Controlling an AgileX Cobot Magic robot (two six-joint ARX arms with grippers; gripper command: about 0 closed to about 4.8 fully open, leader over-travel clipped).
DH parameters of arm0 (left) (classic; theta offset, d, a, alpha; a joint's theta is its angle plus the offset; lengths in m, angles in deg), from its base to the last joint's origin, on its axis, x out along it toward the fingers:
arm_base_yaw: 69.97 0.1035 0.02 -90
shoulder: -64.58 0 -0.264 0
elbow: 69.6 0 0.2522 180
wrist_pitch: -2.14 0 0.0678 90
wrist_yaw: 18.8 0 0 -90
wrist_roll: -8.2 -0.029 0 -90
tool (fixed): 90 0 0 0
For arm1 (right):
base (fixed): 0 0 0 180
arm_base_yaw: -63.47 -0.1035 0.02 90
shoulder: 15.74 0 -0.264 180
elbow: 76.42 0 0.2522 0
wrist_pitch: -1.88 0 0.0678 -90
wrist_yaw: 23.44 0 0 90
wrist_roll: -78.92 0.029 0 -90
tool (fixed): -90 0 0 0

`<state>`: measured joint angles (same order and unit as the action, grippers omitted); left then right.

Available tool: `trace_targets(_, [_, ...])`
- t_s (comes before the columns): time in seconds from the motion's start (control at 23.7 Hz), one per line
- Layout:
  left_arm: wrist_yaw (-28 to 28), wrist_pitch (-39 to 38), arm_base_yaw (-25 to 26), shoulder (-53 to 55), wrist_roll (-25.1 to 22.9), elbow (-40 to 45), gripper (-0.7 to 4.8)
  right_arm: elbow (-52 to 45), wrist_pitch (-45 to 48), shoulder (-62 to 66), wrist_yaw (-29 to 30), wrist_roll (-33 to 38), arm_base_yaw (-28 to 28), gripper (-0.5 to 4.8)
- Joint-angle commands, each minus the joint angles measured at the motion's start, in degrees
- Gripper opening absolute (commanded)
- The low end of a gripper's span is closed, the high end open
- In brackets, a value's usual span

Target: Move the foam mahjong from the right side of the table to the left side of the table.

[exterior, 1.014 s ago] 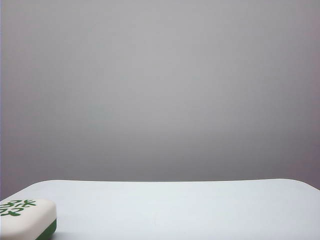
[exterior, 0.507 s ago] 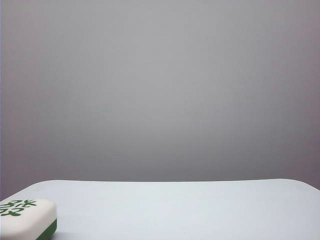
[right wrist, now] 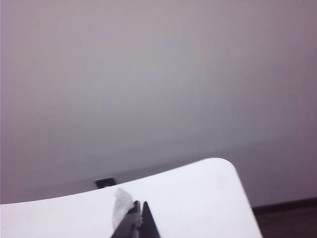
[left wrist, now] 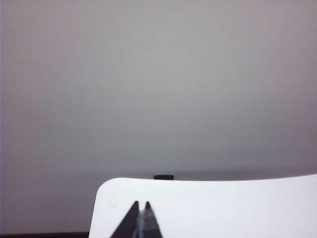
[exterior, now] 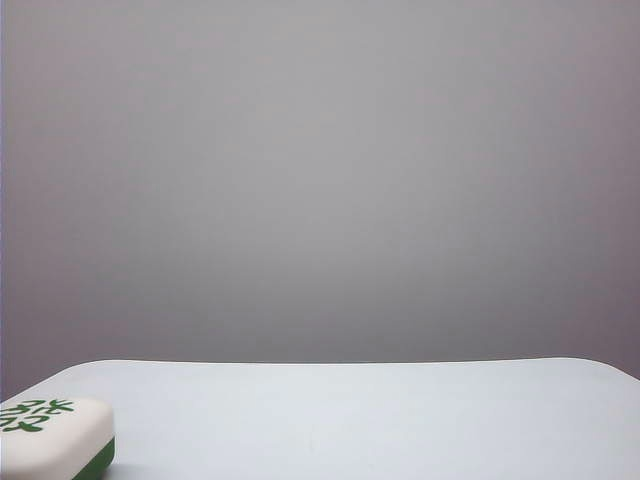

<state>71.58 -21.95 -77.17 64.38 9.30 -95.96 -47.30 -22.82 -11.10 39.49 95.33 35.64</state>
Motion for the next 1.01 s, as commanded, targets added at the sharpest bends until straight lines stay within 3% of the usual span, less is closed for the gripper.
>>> trace_targets(0.04, [1.03,4.76,0.07,0.26,-0.28,2.82,-0.05,-3.15,3.3,-1.25,4.04,-0.26,4.35,-0.05])
trace_targets(0.3, [0.9,5.33,0.11,0.26,-0.44,6.4,-0.05,-9.03,7.13,-1.7,14.25,-0.13,11.67,-0.05])
trace_targets(0.63, [0.63,7.96,0.11,0.26,-0.17,12.24,-0.05,-15.3,7.58,-1.68,14.56,0.15,13.31,-0.05])
trace_targets(0.76, [-1.97,6.4,0.11,0.26,-0.42,12.24,-0.05,-15.3,5.79,-1.66,12.07,-0.44,13.33,-0.05])
trace_targets(1.01, [-1.64,3.61,0.07,0.26,-0.39,12.24,-0.03,-15.3,4.39,-1.66,10.43,-0.39,13.31,-0.04])
